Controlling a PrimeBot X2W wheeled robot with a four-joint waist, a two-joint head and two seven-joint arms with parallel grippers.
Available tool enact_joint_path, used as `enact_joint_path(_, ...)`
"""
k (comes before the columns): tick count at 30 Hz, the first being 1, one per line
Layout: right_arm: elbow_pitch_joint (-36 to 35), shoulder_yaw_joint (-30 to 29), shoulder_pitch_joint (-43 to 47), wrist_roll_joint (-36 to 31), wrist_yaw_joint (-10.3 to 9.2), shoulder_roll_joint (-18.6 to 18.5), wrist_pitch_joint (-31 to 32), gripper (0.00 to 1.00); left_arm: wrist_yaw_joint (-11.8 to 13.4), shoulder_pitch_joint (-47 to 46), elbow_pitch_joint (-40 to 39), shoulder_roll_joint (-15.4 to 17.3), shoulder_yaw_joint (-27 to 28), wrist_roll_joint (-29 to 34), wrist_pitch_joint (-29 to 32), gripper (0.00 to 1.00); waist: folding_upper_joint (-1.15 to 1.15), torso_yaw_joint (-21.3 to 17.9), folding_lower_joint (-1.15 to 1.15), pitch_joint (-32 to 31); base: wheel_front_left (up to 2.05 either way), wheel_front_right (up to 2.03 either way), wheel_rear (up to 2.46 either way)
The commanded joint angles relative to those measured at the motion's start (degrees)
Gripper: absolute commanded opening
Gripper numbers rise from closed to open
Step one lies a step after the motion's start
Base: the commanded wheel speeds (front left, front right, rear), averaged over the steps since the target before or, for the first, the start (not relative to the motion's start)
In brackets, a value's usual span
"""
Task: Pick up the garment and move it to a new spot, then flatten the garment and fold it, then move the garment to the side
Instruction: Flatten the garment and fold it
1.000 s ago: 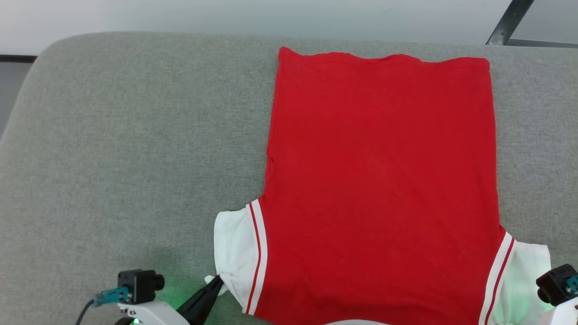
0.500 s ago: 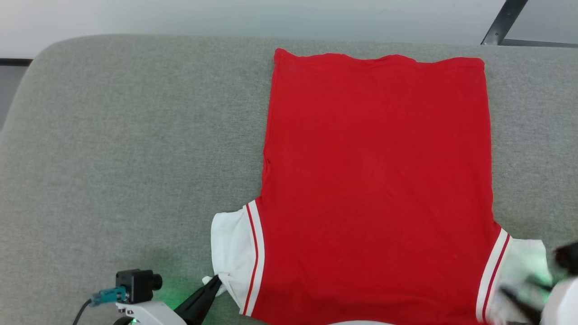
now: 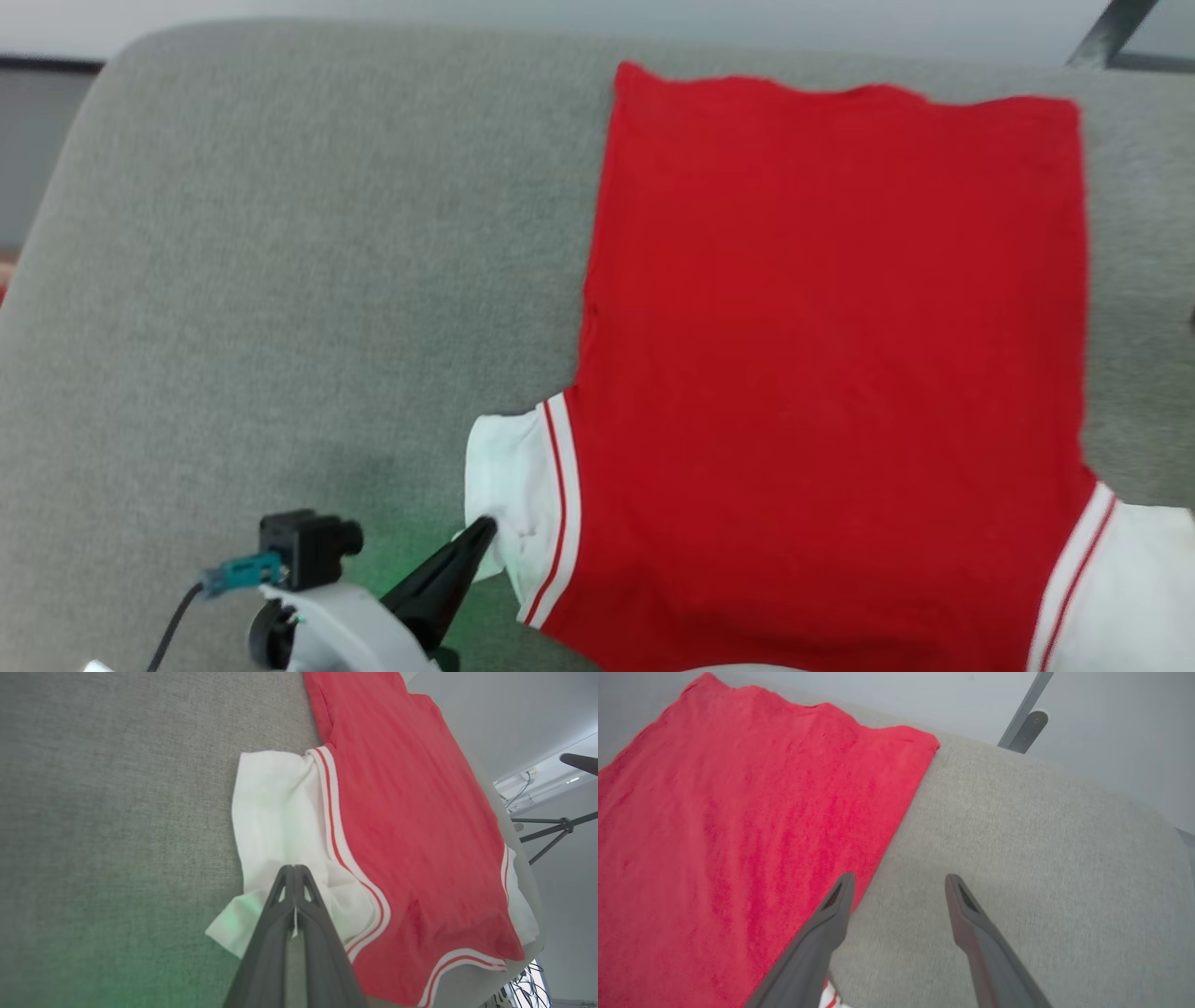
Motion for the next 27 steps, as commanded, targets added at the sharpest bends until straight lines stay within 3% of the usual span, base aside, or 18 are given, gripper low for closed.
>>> enact_joint_path(1, 1.1, 0.6, -2.2, -0.8, -0.04, 0.5, 0.1, 1.0, 0.1, -0.7, -0.3, -0.4, -0.1, 0.6, -0.1, 0.0, 0.0, 2.3, 0.0, 3.0, 0.0, 0.0, 0.0)
enact_joint_path(13, 28.4, 10.0, -36.5, -10.8, -0.05, 1.5, 6.5, 1.0, -2.2, -6.9, -0.7, -3.6, -1.1, 3.3, 0.1, 0.0, 0.0, 9.8, 0.0, 13.7, 0.0, 0.0, 0.0)
enact_joint_path(21, 41.2, 11.6, -45.7, -15.4, -0.05, 1.8, 7.3, 1.0, -2.7, -8.2, -1.4, -3.8, -1.0, 4.5, -0.6, 0.0, 0.0, 12.2, 0.0, 16.9, 0.0, 0.0, 0.0)
enact_joint_path(27, 48.2, 12.2, -47.7, -18.3, -0.05, 2.0, 6.4, 1.0, -2.5, -8.5, -1.6, -3.5, -0.9, 4.9, -0.8, 0.0, 0.0, 12.4, 0.0, 18.3, 0.0, 0.0, 0.0)
